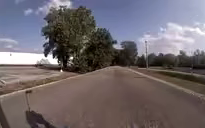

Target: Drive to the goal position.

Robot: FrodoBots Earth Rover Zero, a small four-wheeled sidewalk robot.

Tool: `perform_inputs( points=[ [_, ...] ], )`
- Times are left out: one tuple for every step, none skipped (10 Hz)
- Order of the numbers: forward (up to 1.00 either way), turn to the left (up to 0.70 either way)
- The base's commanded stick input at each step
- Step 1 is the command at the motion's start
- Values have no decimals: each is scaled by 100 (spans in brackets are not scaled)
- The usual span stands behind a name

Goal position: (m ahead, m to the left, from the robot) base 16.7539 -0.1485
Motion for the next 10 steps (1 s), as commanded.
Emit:
perform_inputs(
  points=[
    [70,0],
    [70,0],
    [70,0],
    [43,0],
    [0,0],
    [0,0],
    [0,0],
    [0,0],
    [0,0],
    [0,0]
  ],
)
